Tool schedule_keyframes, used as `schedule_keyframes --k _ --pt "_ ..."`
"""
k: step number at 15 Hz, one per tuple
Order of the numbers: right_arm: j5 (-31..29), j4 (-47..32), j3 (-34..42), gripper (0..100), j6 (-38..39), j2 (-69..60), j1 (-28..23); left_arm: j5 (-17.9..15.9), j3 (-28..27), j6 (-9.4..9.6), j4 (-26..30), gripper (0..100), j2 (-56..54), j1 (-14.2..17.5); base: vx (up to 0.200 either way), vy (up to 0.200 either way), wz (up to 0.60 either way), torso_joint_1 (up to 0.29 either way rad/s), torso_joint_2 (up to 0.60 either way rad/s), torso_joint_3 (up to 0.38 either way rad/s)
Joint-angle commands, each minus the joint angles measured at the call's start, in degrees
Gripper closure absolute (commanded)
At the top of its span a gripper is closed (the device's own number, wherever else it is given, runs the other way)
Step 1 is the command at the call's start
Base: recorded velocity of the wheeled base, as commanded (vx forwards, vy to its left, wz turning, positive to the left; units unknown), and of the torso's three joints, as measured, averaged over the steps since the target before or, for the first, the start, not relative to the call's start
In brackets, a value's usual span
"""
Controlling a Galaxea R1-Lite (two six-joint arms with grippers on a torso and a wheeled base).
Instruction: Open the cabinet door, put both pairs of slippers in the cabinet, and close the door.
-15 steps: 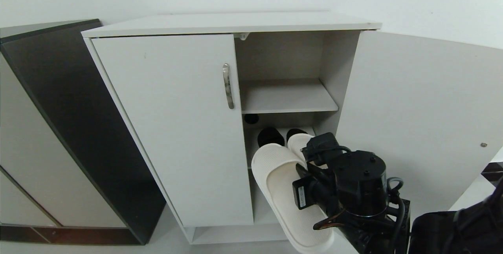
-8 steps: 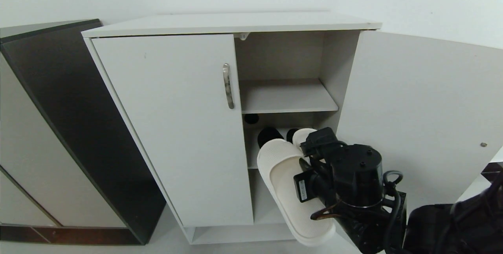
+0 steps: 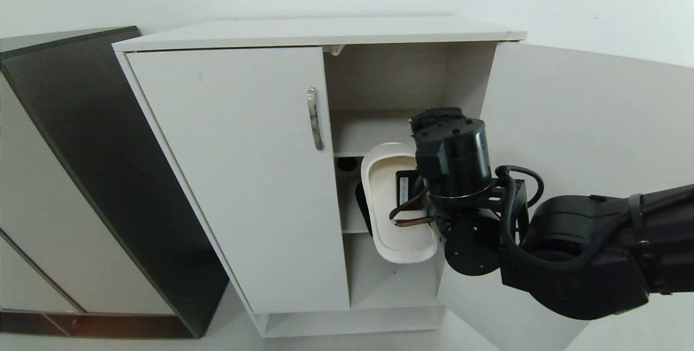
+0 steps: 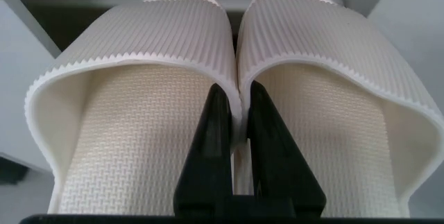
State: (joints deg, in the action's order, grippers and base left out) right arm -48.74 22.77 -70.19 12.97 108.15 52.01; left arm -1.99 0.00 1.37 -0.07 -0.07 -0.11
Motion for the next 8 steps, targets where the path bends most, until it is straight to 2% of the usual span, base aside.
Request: schedule_keyframes --k 1,5,8 --pt "-0.22 -0.01 -2.49 100 0.04 1.80 0.20 -0.03 0.00 0.04 -0.01 100 0.07 0.02 0.000 0.000 0.00 0.000 0.00 0.000" --pt "0.66 -0.27 -3.72 100 -0.23 1.97 -0.06 -0.03 0.00 0.04 -0.01 100 0.07 0.02 0.000 0.000 0.00 0.000 0.00 0.000" --pt "5.50 -0.18 -2.32 100 -0.58 1.36 -1.20 -0.03 0.00 0.04 -0.01 100 0.07 0.02 0.000 0.000 0.00 0.000 0.00 0.000"
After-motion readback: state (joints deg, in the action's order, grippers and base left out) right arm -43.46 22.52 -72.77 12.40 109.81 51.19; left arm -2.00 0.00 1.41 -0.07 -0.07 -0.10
